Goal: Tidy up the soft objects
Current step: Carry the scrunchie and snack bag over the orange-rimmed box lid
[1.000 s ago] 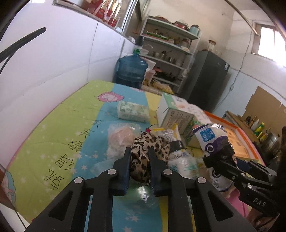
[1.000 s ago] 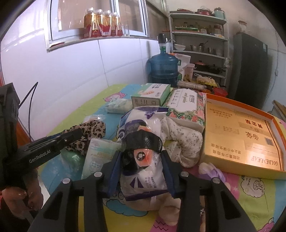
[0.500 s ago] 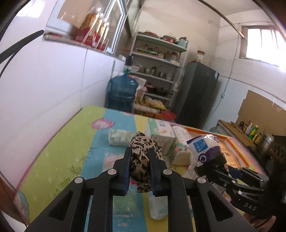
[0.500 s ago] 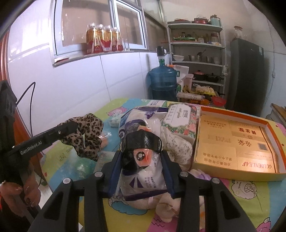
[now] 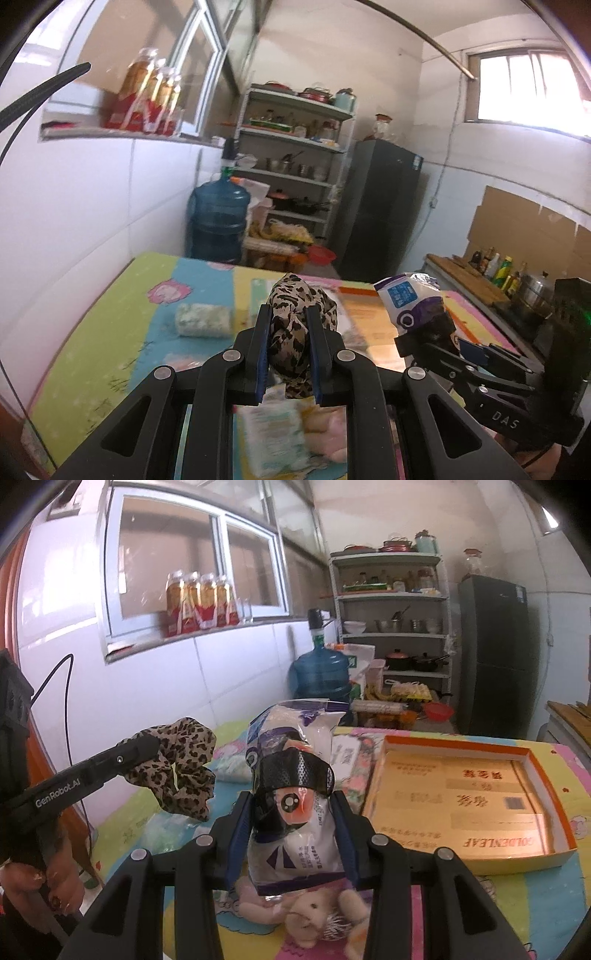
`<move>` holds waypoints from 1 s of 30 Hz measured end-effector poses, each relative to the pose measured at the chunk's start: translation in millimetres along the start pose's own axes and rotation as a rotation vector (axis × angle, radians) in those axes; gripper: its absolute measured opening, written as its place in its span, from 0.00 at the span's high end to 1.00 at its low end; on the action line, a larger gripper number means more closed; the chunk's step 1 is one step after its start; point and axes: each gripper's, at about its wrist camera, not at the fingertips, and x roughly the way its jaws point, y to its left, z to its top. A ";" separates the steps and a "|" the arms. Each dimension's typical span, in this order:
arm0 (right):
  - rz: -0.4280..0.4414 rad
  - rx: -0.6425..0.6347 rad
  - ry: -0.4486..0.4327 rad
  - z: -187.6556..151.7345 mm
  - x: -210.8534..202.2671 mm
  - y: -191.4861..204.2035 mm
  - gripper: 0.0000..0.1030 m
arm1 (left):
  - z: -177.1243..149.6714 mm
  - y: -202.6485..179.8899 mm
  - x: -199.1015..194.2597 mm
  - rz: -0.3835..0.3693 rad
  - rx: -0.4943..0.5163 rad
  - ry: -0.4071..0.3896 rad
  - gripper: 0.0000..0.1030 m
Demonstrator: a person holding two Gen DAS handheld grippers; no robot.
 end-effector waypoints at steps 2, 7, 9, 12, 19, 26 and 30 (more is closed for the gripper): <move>-0.014 0.008 -0.015 2.6 -4.9 -6.7 0.59 | 2.9 -9.8 1.3 -0.018 0.008 -0.008 0.83; -0.054 0.036 -0.051 6.7 -18.8 -31.0 0.59 | 8.4 -41.1 9.2 -0.069 0.038 -0.018 0.83; -0.076 0.052 -0.064 7.8 -24.8 -43.6 0.59 | 8.7 -54.0 13.7 -0.090 0.053 -0.016 0.83; -0.104 0.074 -0.075 8.2 -30.9 -59.9 0.59 | 10.6 -70.0 23.0 -0.119 0.068 -0.008 0.83; -0.162 0.117 -0.088 5.7 -41.7 -96.7 0.59 | 12.5 -106.0 41.9 -0.148 0.104 0.003 0.83; -0.212 0.150 -0.085 1.7 -46.5 -131.7 0.59 | 11.7 -139.0 70.9 -0.090 0.151 0.029 0.83; -0.233 0.178 -0.082 -0.4 -46.8 -153.0 0.59 | 8.8 -156.6 96.5 -0.059 0.169 0.065 0.83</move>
